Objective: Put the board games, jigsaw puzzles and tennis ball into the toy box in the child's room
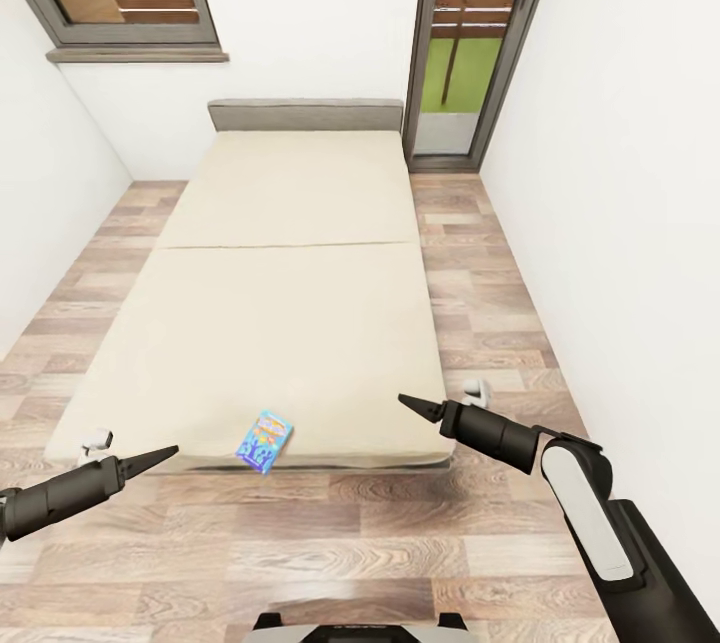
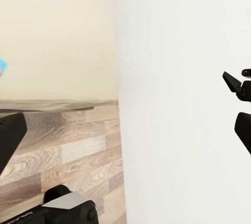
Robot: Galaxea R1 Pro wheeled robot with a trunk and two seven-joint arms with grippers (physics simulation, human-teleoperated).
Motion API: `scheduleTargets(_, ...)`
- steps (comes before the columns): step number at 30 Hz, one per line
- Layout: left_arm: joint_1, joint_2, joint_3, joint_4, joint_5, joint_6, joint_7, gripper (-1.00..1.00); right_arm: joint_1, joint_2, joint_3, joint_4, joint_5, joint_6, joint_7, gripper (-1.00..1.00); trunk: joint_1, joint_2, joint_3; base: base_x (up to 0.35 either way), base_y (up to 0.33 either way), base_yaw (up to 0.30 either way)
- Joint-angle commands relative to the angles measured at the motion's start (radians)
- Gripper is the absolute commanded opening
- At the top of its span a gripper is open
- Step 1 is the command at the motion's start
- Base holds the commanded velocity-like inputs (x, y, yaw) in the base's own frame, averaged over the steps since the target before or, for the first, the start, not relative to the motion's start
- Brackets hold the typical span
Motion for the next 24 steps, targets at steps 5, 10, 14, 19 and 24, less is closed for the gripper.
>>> scheduleTargets(5, 0.000, 0.000, 0.000, 0.000, 0.002, 0.010, -0.003, 1.00, -0.001, 0.000, 0.001, 0.000, 0.001, -0.003, 0.003, 1.00, 0.001, -0.002, 0.007, 0.000, 0.000, 0.000)
scheduleTargets(10, 0.000, 0.000, 0.000, 0.000, 0.002, 0.009, -0.005, 1.00, -0.001, 0.000, 0.002, 0.000, 0.001, -0.004, 0.002, 1.00, 0.001, -0.002, 0.015, 0.000, 0.000, 0.000)
scheduleTargets(14, 0.000, 0.000, 0.000, 0.000, 0.002, 0.009, -0.004, 1.00, -0.001, 0.000, 0.002, 0.000, 0.001, -0.004, 0.002, 1.00, 0.001, -0.002, 0.022, 0.000, 0.000, 0.000)
scheduleTargets(19, 0.000, 0.000, 0.000, 0.000, 0.002, 0.008, -0.006, 1.00, -0.001, 0.000, 0.002, -0.001, 0.002, -0.005, 0.002, 1.00, 0.001, -0.002, 0.030, 0.000, 0.000, 0.000)
scheduleTargets(24, 0.000, 0.000, 0.001, 0.000, 0.002, 0.001, -0.009, 1.00, -0.001, 0.000, 0.002, -0.001, 0.002, -0.004, 0.002, 1.00, 0.001, -0.002, 0.038, 0.000, 0.000, 0.000)
